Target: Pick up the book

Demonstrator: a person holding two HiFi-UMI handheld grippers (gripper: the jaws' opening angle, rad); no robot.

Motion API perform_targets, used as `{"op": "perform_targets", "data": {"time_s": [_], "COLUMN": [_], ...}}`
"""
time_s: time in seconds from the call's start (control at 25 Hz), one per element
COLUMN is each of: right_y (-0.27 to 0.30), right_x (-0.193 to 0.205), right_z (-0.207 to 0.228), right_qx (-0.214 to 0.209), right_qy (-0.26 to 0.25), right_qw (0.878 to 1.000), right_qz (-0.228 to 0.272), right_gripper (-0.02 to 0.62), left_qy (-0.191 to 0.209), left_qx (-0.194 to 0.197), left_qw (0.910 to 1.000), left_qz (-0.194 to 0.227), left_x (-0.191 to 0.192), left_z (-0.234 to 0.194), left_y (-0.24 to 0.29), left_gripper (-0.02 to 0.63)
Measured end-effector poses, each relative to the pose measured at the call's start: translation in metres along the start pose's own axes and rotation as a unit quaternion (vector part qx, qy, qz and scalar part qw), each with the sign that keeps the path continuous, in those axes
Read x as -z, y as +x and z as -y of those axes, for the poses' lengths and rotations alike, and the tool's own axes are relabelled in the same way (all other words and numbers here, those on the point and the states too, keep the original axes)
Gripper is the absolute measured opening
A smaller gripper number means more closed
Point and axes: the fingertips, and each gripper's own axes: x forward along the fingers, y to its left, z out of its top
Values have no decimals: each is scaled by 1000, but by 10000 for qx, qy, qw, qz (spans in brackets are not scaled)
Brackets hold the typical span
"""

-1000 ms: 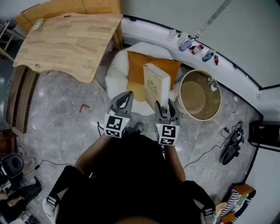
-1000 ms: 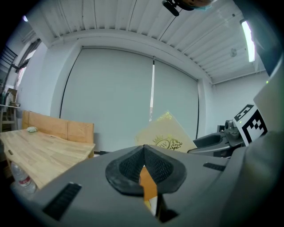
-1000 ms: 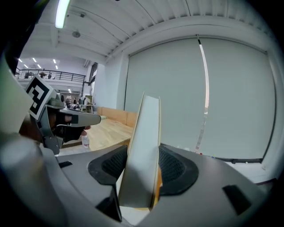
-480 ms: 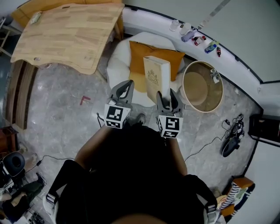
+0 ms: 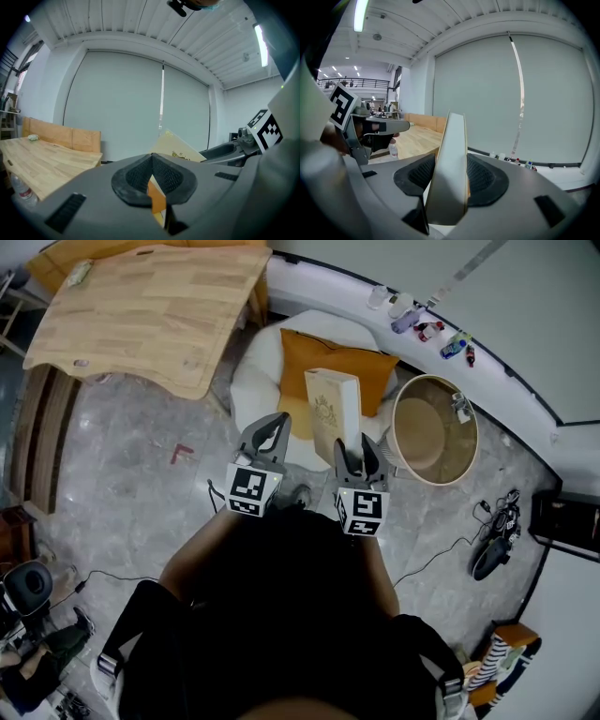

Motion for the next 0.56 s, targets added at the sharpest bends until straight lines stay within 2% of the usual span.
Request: {"op": "perform_targets", "data": {"time_s": [0.56], "right_y": [2], "right_x": [-7], "right_z": [1], "right_qx": [-14], "right_qy": [-59], "right_qw": [10000], "right_qz": [68], "right_gripper": [218], "left_qy": [-23], "left_qx": [-38], "left_qw": [10000], "left_qz": [18], "left_x": [1], "left_z": [-4], "left_y": [-1], "left_gripper": [6]}}
